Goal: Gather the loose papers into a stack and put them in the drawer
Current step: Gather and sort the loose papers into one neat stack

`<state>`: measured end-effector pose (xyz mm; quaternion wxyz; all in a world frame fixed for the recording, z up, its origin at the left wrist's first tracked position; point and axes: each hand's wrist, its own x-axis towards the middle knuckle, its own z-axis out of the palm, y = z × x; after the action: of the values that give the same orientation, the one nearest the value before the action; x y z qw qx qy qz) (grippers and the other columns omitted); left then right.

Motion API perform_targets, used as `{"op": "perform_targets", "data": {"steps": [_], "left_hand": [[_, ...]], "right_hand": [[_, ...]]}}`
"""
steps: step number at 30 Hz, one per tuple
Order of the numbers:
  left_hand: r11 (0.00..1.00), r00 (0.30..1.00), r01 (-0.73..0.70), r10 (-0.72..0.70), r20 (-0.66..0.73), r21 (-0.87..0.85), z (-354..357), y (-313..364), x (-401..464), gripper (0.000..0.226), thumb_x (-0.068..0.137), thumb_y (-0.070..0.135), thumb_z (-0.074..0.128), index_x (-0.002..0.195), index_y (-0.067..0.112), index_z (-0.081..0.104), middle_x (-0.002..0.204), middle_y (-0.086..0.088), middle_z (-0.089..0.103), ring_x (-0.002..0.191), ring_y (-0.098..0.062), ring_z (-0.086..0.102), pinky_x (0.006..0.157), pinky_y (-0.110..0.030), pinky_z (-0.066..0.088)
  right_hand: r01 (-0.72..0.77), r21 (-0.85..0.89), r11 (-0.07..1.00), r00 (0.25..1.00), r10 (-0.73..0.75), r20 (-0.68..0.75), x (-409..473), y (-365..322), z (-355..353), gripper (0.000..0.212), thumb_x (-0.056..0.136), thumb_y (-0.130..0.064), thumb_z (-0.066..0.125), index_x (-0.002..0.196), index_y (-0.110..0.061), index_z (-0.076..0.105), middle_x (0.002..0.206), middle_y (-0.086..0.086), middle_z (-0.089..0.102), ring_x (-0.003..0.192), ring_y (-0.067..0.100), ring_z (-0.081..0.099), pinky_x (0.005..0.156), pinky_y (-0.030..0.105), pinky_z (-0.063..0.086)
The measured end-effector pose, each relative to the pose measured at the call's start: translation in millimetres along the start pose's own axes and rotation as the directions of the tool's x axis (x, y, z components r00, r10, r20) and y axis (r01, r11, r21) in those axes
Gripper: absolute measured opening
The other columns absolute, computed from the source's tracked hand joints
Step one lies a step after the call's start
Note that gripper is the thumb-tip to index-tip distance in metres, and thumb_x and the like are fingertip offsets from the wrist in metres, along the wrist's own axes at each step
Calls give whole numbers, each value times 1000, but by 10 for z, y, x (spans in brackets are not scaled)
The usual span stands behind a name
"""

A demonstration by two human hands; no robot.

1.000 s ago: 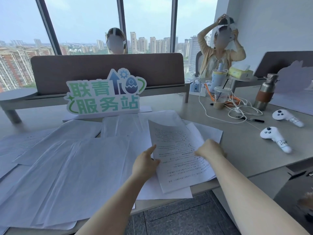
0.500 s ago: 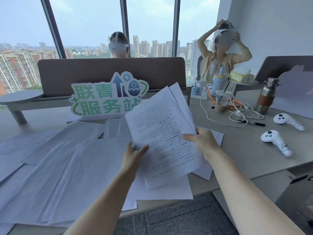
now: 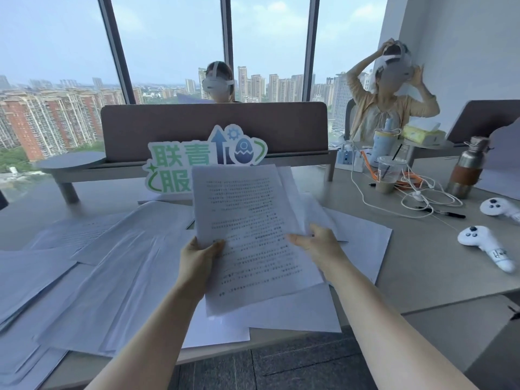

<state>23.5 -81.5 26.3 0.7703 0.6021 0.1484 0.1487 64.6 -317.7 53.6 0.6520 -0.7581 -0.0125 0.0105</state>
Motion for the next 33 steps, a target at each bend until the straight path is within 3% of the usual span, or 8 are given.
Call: {"op": "perform_targets", "data": {"steps": [3, 6, 11, 15, 22, 28, 30, 33], "left_hand": [[997, 999, -32, 35, -38, 69, -163, 36, -14, 17, 83, -2, 66, 94, 11, 66, 86, -7, 70, 71, -23, 65, 56, -27, 57], [990, 998, -30, 37, -51, 135, -294, 22, -27, 19, 84, -4, 65, 98, 9, 66, 86, -6, 70, 69, -21, 65, 50, -22, 55], [986, 997, 20, -6, -83, 168, -437, -70, -17, 21, 83, -5, 65, 95, 13, 66, 90, -11, 70, 74, -27, 66, 70, -34, 55], [985, 996, 29, -13, -92, 172, -465, -88, -16, 22, 83, -4, 65, 101, 9, 65, 91, -11, 70, 75, -27, 66, 69, -33, 54], [984, 994, 52, -35, -101, 172, -471, -87, -23, 23, 84, -3, 65, 102, 11, 65, 91, -10, 70, 76, -28, 66, 71, -35, 55], [989, 990, 64, -47, -130, 131, -500, -1, -1, 20, 84, -1, 66, 96, 15, 65, 87, -7, 69, 73, -25, 65, 64, -30, 52], [992, 990, 53, -37, -139, 116, -514, 38, 32, 20, 84, -2, 65, 96, 15, 65, 86, -6, 69, 71, -22, 65, 61, -28, 51], [992, 990, 49, -33, -138, 116, -535, 80, 102, 23, 84, -3, 65, 100, 12, 66, 90, -9, 70, 72, -24, 65, 64, -30, 52]], "right_hand": [[-87, -364, 928, 990, 40, -134, 73, 131, -8, 39, 78, -39, 70, 98, -7, 65, 101, 9, 70, 92, 29, 66, 75, 40, 53], [-244, -650, 719, 966, 121, -229, 79, 224, -88, 58, 76, -49, 64, 118, -10, 60, 115, 9, 64, 107, 32, 61, 85, 37, 51], [-366, -790, 492, 929, 244, -279, 73, 302, -65, 87, 68, -71, 69, 131, -13, 54, 136, 15, 46, 124, 35, 45, 94, 43, 43], [-428, -812, 397, 896, 306, -323, 118, 275, 19, 101, 61, -71, 75, 139, -15, 45, 139, 13, 42, 126, 31, 43, 99, 44, 39], [-478, -754, 450, 865, 389, -317, 192, 220, 135, 70, 68, -42, 77, 130, -17, 55, 131, 8, 54, 120, 30, 52, 95, 39, 39], [-289, -713, 639, 957, 191, -217, 269, 227, 43, 16, 86, -18, 59, 100, -11, 57, 106, 12, 65, 89, 30, 61, 71, 30, 44], [-264, -657, 706, 961, 132, -244, 384, 203, -55, 17, 84, -21, 62, 93, -7, 57, 95, 12, 64, 79, 29, 60, 67, 31, 44], [-238, -641, 730, 959, 72, -273, 604, 167, -177, 39, 86, -28, 65, 117, -4, 62, 113, 17, 65, 100, 35, 63, 75, 35, 46]]}}
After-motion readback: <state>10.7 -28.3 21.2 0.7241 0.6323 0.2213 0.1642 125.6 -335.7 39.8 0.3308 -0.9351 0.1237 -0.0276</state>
